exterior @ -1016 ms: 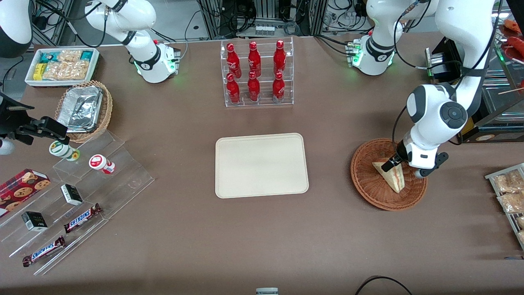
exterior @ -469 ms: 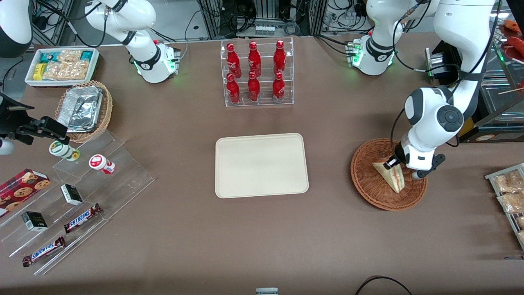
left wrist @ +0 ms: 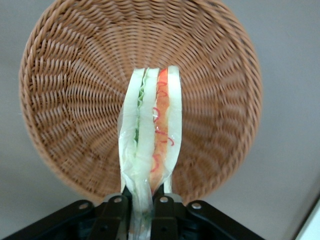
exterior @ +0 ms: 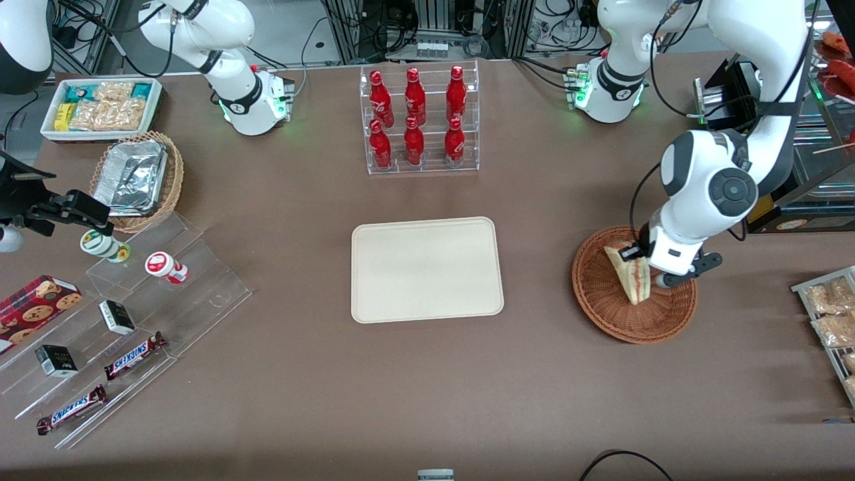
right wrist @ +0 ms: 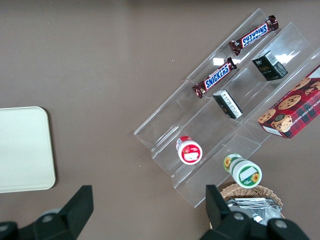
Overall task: Place sandwich from basket to tray
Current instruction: 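Lift the sandwich and carry it over the cream tray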
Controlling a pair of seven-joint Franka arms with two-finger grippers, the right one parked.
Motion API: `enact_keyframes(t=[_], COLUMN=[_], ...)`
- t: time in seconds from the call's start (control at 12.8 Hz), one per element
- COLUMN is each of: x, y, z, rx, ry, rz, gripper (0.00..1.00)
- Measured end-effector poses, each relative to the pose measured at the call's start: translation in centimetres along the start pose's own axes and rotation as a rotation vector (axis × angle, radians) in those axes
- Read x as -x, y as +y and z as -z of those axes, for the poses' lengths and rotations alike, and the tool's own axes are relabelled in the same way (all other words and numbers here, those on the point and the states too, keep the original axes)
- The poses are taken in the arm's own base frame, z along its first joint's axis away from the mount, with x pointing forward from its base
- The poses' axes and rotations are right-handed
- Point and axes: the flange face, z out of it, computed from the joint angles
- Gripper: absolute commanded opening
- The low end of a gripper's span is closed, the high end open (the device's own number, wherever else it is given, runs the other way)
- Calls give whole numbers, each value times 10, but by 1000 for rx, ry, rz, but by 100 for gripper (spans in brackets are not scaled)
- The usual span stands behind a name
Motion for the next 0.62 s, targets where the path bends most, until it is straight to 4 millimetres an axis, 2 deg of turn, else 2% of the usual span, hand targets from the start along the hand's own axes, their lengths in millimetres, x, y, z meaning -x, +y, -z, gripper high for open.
enact_keyframes(t=[0.16,0.31,0.62], x=[21,47,98], y=[43,86,171], z=[18,26,25], rx=[-34,-38,-15], ry=[-6,8,6], rz=[-104,-193,-323], gripper=[0,0,0])
